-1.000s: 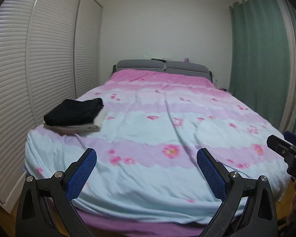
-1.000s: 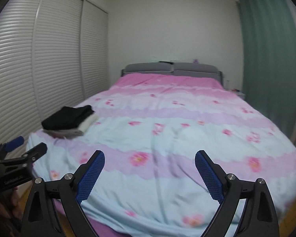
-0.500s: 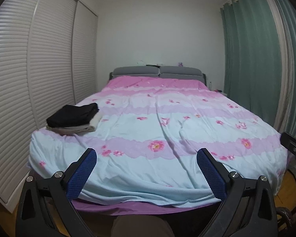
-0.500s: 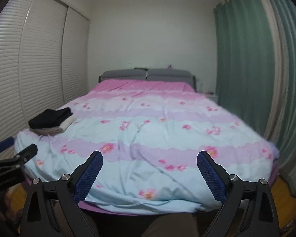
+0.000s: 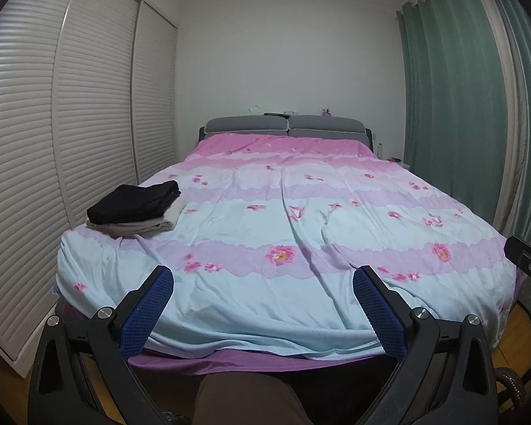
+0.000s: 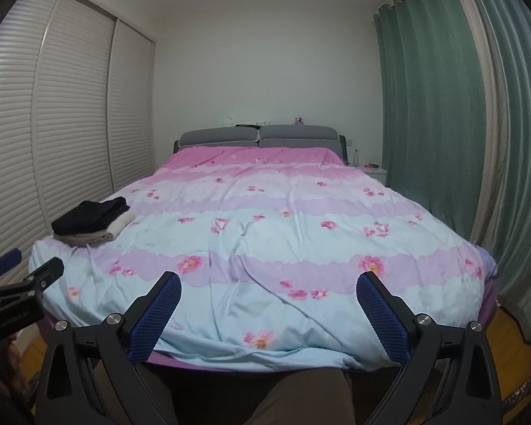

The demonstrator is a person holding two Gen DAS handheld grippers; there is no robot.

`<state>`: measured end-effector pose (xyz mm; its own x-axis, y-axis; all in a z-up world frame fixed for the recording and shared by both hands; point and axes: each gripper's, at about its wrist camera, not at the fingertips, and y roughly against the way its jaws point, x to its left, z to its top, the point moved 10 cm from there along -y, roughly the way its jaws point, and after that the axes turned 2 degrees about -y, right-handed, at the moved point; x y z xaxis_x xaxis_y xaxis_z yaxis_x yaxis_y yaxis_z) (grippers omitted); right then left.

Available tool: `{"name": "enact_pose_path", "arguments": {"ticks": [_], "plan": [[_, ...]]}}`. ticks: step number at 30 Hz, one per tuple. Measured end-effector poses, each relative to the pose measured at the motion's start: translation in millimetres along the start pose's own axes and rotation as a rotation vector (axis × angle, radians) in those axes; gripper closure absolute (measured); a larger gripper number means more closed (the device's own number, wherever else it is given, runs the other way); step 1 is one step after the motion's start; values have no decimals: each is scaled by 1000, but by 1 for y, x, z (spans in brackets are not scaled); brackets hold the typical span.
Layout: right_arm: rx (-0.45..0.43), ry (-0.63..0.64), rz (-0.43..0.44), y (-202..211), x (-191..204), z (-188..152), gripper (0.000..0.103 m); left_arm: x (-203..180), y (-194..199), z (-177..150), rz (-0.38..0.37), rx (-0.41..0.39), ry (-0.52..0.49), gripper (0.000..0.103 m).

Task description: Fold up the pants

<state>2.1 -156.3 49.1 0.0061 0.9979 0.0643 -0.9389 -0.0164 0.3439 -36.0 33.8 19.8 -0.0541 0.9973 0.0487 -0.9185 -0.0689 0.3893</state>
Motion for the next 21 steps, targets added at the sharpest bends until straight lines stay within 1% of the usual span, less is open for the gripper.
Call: {"name": "enact_pose_path", "arguments": {"ticks": [8, 21], "plan": [[3, -9, -2, 0, -6, 3, 2, -2, 2, 1, -18, 1, 0, 0], [-2, -15, -4, 1, -10, 4, 2, 0, 7, 8, -8, -27, -1, 0]]}}
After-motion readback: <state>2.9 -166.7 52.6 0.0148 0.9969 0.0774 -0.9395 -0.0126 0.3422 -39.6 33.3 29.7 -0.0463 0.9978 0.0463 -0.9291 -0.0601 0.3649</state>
